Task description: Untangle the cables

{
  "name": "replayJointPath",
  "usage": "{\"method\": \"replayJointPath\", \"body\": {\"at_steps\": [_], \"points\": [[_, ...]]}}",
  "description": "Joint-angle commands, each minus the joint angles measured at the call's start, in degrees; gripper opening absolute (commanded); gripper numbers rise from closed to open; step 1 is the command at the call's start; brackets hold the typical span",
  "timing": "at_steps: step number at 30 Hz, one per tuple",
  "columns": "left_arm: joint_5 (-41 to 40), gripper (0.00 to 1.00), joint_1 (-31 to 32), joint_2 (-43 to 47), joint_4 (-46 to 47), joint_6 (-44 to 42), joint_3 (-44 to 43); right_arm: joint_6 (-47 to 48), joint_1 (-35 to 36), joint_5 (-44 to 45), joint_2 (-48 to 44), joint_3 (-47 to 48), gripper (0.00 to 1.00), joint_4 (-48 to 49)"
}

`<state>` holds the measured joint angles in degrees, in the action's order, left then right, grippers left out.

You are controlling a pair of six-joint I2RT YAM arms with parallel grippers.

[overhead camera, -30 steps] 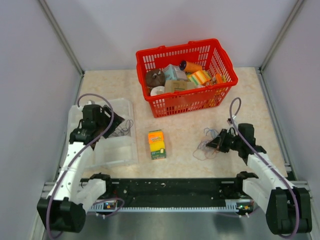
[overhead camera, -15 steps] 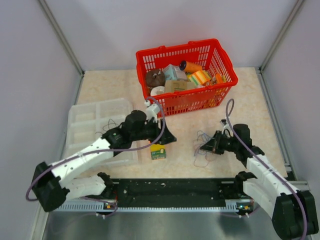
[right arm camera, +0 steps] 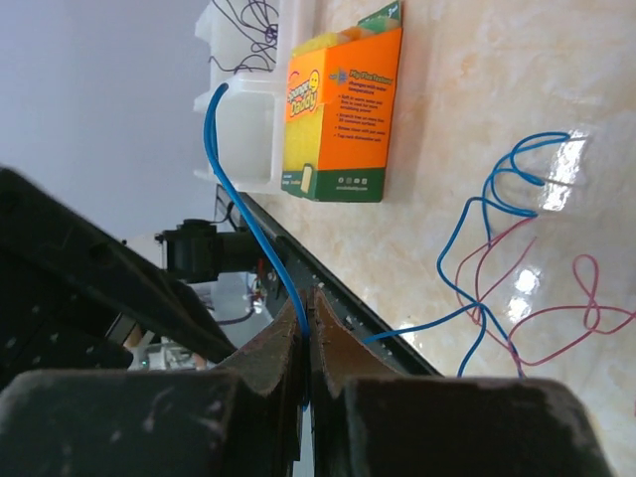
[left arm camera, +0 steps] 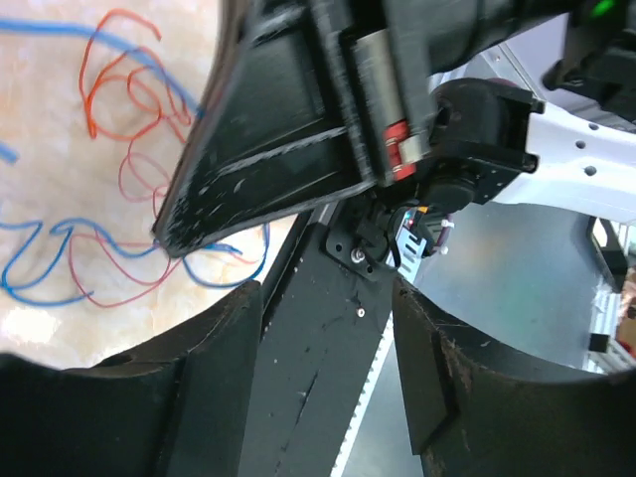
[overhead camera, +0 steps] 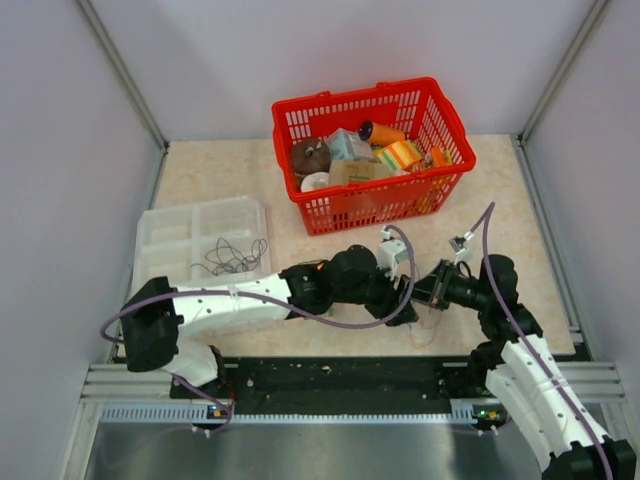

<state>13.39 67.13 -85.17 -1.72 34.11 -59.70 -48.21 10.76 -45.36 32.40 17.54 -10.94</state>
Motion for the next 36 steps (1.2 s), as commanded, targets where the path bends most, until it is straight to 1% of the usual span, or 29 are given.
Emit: {"method": "replayJointPath", "body": {"at_steps": [1, 3, 7, 8, 9, 11, 15, 22, 23, 25, 27, 28, 29, 30, 31, 32, 33, 34, 36], "points": [[-7.48, 0.59, 1.86, -1.75, -1.97, -6.24, -5.33, -6.28, 0.4, -2.88, -0.41, 1.18, 0.0, 2.76], [-8.99, 0.59, 2.04, -3.16, -2.68, -7.38, -6.74, -7.25, 0.4, -3.5, -0.93, 1.18, 0.0, 3.2], [-9.52, 0.59, 2.21, -6.76, -3.99, -8.53, -9.64, -9.09, 0.4, -3.85, -2.17, 1.71, 0.0, 3.29], [-9.43, 0.58, 2.21, -7.46, -4.35, -8.53, -10.25, -9.53, 0.4, -3.94, -2.52, 1.79, 0.0, 3.38], [-9.35, 0.54, 2.21, -8.17, -4.61, -8.44, -10.69, -9.89, 0.4, -4.12, -2.87, 1.97, 0.0, 3.38], [-8.82, 0.5, 2.21, -9.05, -5.14, -8.09, -11.31, -10.77, 0.4, -3.94, -3.66, 2.15, 0.0, 3.29], [-8.99, 0.49, 2.47, -8.27, -5.4, -7.3, -9.91, -11.21, 0.49, -3.77, -4.63, 2.32, 0.0, 3.21], [-10.84, 0.48, 2.48, -5.01, -2.95, -7.3, -5.07, -12.96, 0.48, -4.2, -4.36, 2.5, 0.0, 4.25], [-10.84, 0.44, 2.48, -5.36, -3.03, -7.3, -5.51, -13.49, 0.49, -4.38, -4.54, 2.59, 0.0, 4.78], [-10.4, 0.3, 2.48, -6.24, -2.86, -7.39, -6.74, -14.11, 0.4, -4.3, -4.98, 2.59, 0.0, 4.88], [-11.45, 0.15, 2.48, -6.68, -2.85, -7.65, -7.97, -14.11, 0.4, -4.29, -5.24, 2.59, 0.0, 4.53], [-12.76, 0.04, 2.48, -6.59, -3.29, -7.74, -8.5, -13.85, 0.48, -4.12, -5.51, 2.67, 0.01, 4.09], [-15.64, 0.0, 2.48, -6.24, -4.43, -7.91, -9.02, -13.06, 0.4, -3.77, -5.6, 2.67, 0.06, 2.95], [-16.89, 0.0, 2.48, -5.63, -5.22, -8.09, -9.38, -11.66, 0.48, -2.9, -5.68, 2.76, 0.13, 1.11], [-18.03, 0.0, 2.48, -4.76, -5.92, -8.61, -9.47, -8.6, 0.4, -0.89, -5.34, 3.55, 0.22, -2.82], [-19.0, 0.0, 2.48, -3.44, -6.28, -9.23, -9.21, -5.0, 0.48, 1.74, -5.07, 4.86, 0.36, -6.86], [-19.53, 0.0, 2.48, -2.12, -6.37, -9.58, -8.77, -2.1, 0.49, 5.16, -4.37, 5.48, 0.47, -10.82], [-20.32, 0.0, 2.48, -0.11, -6.28, -10.11, -7.89, 0.72, 0.4, 8.59, -3.15, 6.01, 0.56, -13.38], [-22.34, 0.0, 2.48, 4.54, -5.76, -10.73, -5.79, 5.73, 0.57, 15.7, -0.95, 6.28, 0.6, -18.22]]}}
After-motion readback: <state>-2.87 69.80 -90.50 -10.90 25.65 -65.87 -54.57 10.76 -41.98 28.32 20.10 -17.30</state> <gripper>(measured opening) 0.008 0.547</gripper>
